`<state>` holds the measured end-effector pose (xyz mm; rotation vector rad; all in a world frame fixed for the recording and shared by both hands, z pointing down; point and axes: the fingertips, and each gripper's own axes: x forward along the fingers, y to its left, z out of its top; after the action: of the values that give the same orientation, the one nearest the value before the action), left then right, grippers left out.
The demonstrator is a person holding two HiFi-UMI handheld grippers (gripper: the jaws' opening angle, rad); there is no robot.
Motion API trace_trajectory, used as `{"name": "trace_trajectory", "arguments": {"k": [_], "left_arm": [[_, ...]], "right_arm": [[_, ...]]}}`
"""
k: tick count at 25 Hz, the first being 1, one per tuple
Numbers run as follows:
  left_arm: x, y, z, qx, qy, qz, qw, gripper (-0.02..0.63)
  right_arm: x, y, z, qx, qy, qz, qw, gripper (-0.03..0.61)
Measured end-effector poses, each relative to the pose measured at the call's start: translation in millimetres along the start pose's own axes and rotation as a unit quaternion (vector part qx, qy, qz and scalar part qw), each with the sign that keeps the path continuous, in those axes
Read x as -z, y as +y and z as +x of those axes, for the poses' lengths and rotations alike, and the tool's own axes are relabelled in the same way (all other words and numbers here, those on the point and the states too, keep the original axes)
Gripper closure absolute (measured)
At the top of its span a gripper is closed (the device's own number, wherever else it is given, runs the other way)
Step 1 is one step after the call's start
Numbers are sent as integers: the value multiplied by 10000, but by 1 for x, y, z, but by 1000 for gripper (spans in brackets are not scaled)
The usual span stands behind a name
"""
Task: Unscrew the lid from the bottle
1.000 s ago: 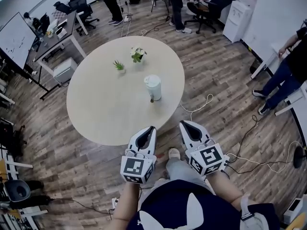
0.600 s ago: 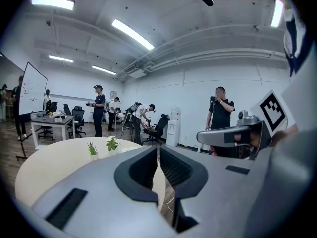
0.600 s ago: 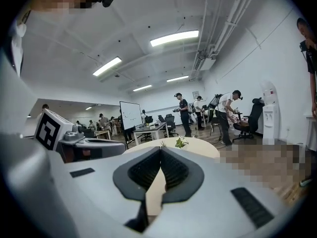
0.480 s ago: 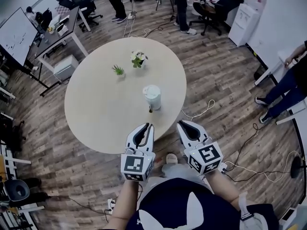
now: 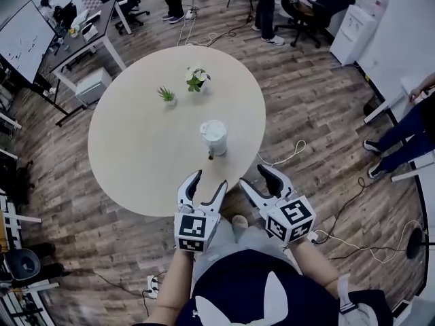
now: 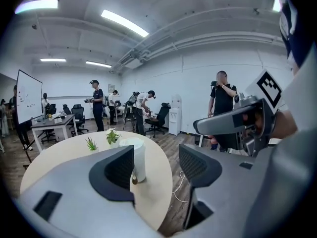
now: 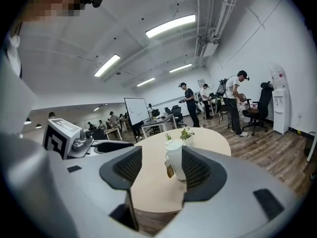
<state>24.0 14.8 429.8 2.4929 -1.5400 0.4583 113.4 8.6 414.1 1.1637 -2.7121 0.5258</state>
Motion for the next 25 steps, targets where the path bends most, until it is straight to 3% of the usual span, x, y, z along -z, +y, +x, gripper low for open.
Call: {"name": "trace_trajectory", "arguments": {"k": [13,25], "left_arm": [[4,46,45,-95,233,216,9995,298],[39,69,92,235,826,489,9951,282]], "right_arm": [[-14,-24,48,-32,428,-32,9991,265],[-11,-33,98,-194,1020,-377,9939,235]]}}
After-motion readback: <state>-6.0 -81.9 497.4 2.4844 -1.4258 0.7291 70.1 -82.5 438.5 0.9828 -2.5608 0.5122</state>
